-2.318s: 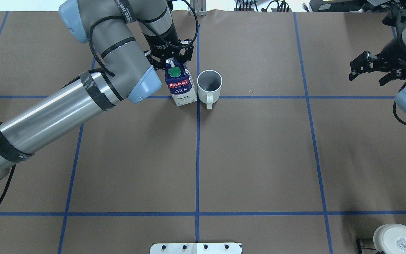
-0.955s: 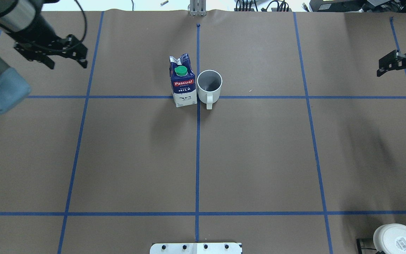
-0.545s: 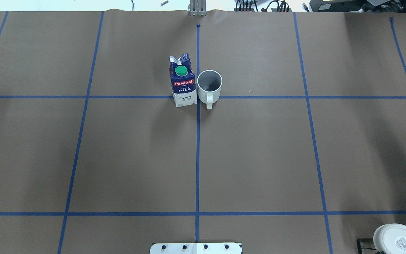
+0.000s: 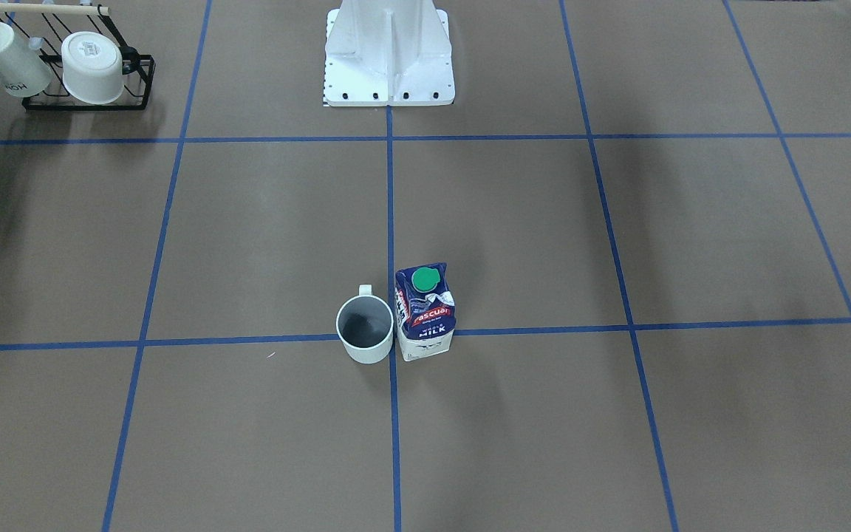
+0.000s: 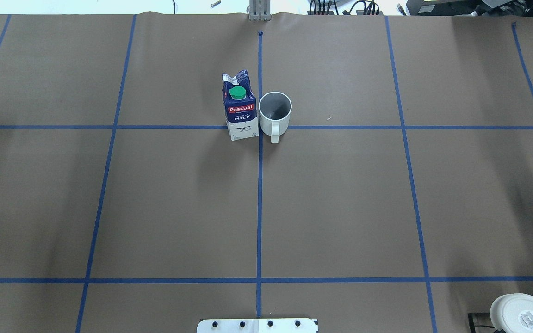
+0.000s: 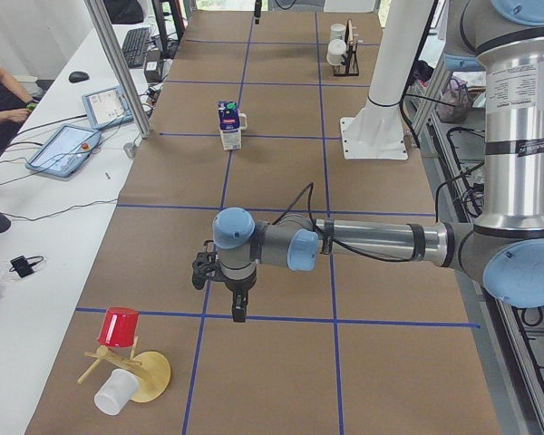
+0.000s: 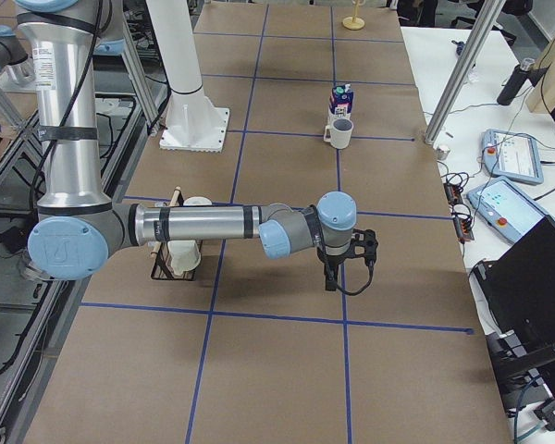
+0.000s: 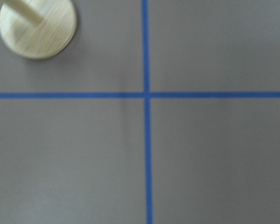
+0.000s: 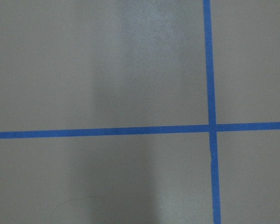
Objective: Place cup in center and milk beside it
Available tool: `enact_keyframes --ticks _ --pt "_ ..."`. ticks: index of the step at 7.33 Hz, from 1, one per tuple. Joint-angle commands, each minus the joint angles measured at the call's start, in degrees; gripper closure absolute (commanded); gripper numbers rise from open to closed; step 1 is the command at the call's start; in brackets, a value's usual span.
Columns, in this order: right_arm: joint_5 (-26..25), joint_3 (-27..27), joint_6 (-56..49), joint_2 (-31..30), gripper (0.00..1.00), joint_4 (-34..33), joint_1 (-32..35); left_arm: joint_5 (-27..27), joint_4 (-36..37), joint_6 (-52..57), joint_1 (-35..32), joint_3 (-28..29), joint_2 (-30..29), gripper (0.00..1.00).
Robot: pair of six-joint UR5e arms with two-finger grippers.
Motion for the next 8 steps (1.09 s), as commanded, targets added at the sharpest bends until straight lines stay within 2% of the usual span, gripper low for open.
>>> enact_keyframes --ticks 1,3,6,7,8 --pt "-0.13 0.19 -0.19 -0.02 0.0 -4.08 1.86 0.44 -2.13 0.02 -1.58 1.3 -0.31 0.01" --pt "0.04 0.19 -0.37 0.69 0.0 -8.14 2.57 0.35 -1.78 -0.16 -1.58 0.16 -0.93 0.01" --pt "-0.13 -0.34 -0.89 -0.01 0.0 -8.59 3.1 0.0 -0.56 -0.16 -1.75 -2.2 -1.11 0.01" --pt "-0.22 -0.34 -0.89 -0.01 0.0 -9.55 3.1 -0.09 3.89 -0.16 -1.75 -5.17 -0.94 0.01" --pt "-0.22 0.45 -1.07 0.34 0.0 -13.65 3.63 -0.17 8.46 -0.07 -1.75 -7.55 -1.11 0.01"
